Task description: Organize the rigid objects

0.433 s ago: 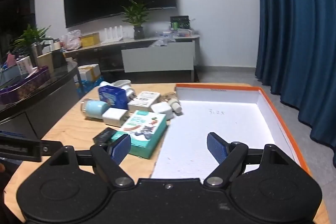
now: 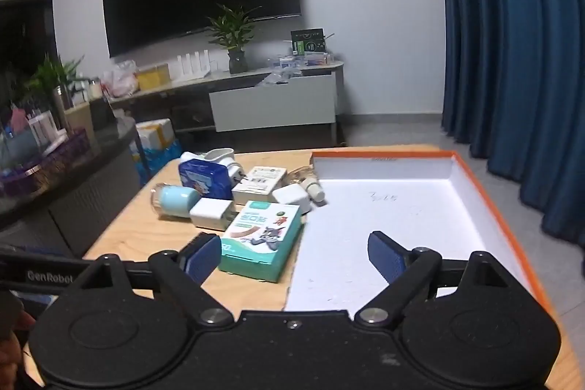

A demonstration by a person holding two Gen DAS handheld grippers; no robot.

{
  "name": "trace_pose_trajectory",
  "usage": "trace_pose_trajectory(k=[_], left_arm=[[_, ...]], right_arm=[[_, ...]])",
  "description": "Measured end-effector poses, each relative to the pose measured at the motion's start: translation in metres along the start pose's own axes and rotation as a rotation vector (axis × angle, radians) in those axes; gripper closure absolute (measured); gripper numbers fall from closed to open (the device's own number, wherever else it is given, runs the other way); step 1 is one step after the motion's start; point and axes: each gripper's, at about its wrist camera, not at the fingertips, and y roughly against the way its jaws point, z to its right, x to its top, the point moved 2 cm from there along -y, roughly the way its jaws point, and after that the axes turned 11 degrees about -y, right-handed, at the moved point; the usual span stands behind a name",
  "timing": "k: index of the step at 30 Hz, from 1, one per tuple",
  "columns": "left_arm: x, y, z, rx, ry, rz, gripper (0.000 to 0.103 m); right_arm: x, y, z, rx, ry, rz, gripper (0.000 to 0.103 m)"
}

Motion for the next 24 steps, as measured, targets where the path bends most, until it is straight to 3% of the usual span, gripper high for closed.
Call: trace_pose_trajectory(k=[8,24], left_arm=[[0.014,-0.002,0.0,-0.004,-0.047,0.008,0.0],[0.019,-0.017,-0.014,-0.014,-0.048,-0.008,0.0]], right_arm=[[0.005,-0.009,-0.01,0.023,-0.01,-0.034,0.001],[0.008,-0.032,-0.011,-0.002,-0.034,-0.077,0.001]])
